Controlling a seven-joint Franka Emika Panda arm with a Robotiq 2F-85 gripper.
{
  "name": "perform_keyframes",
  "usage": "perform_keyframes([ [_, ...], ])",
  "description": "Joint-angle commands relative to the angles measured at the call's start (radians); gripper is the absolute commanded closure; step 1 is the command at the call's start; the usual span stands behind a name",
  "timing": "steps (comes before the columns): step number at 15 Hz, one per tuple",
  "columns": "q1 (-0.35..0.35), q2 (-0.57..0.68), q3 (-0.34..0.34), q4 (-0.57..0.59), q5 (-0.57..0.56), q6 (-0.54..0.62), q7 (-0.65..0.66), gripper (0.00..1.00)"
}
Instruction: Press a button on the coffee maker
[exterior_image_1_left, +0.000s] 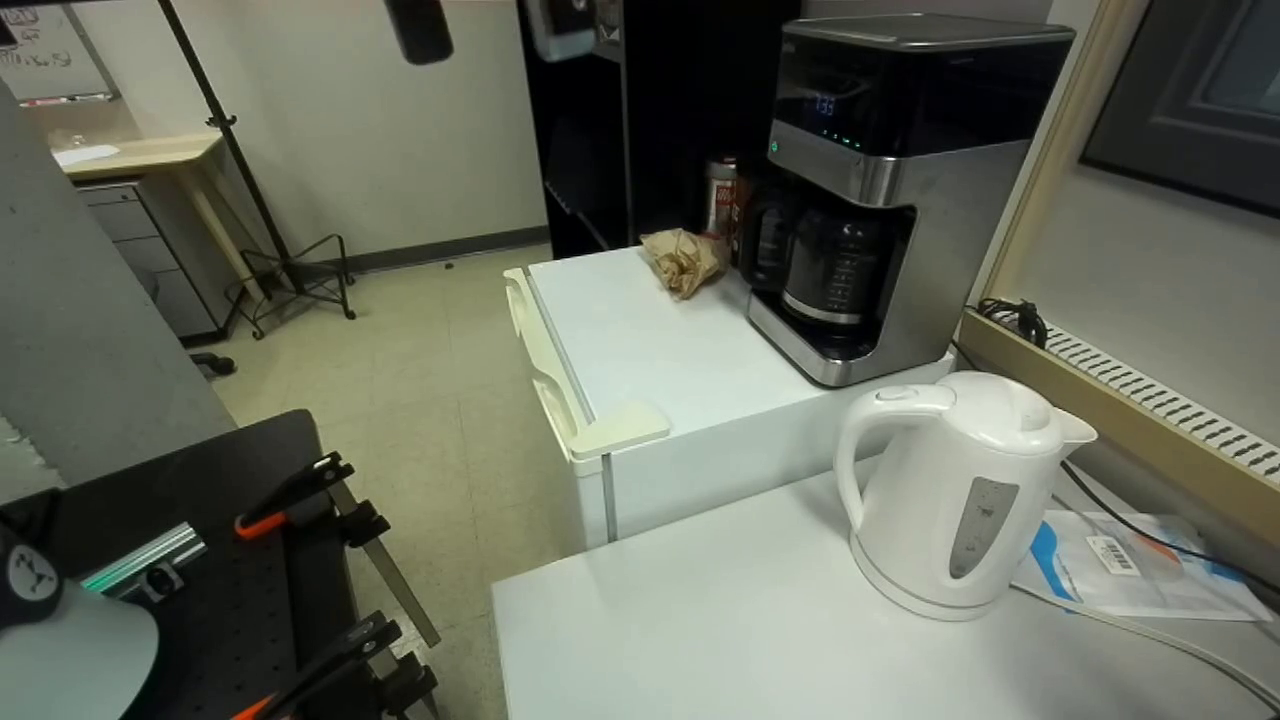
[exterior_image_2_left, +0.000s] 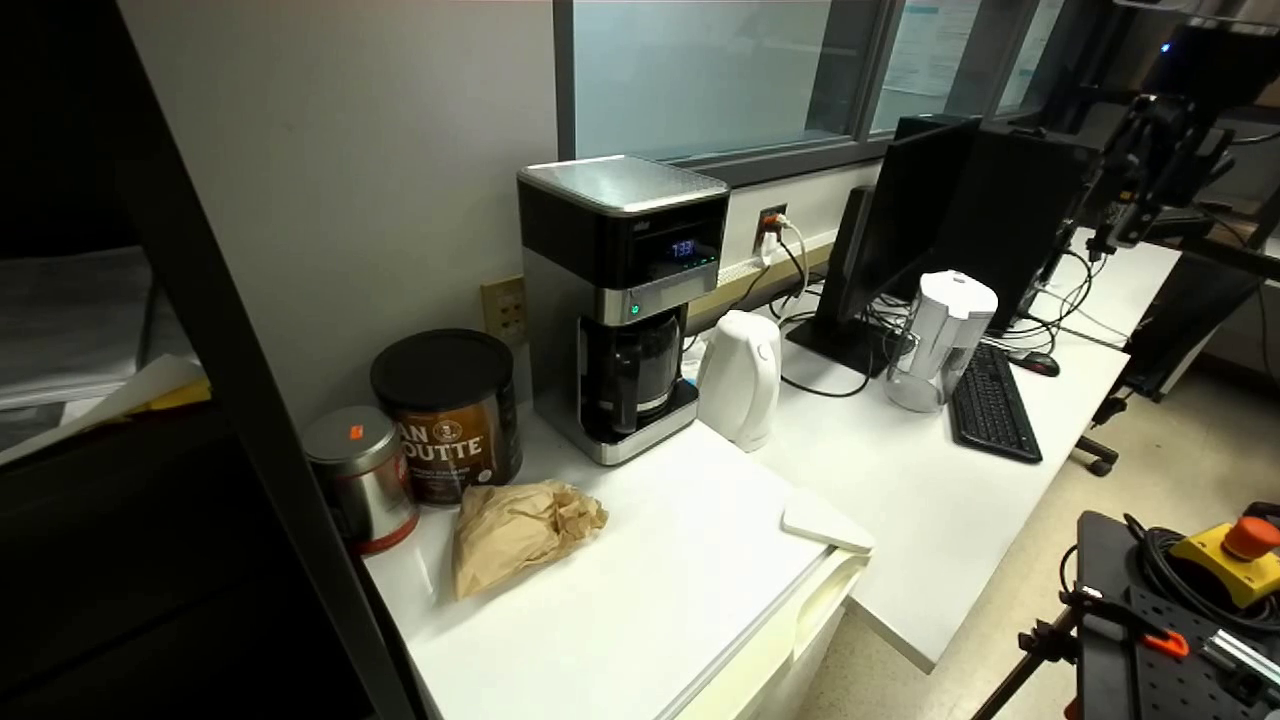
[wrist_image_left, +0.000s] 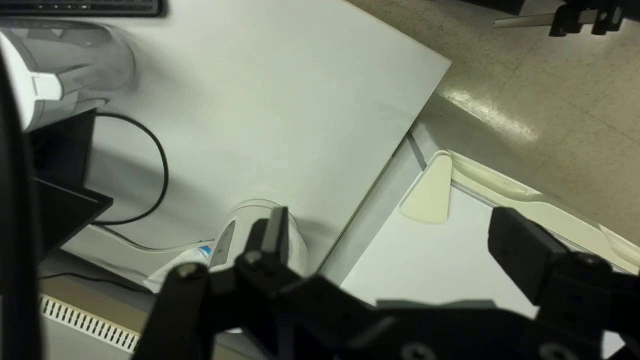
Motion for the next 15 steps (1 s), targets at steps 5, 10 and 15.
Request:
perform_keyframes([
  [5,0.023,0.142,0.080,-0.005,-0.099,0.208,0.000,0.39],
  [10,0.018,0.257,0.126,-0.009,-0.173,0.428,0.033,0.77],
  [15,-0.002,0.391,0.174,0.015,-0.275,0.668,0.126,1.00],
])
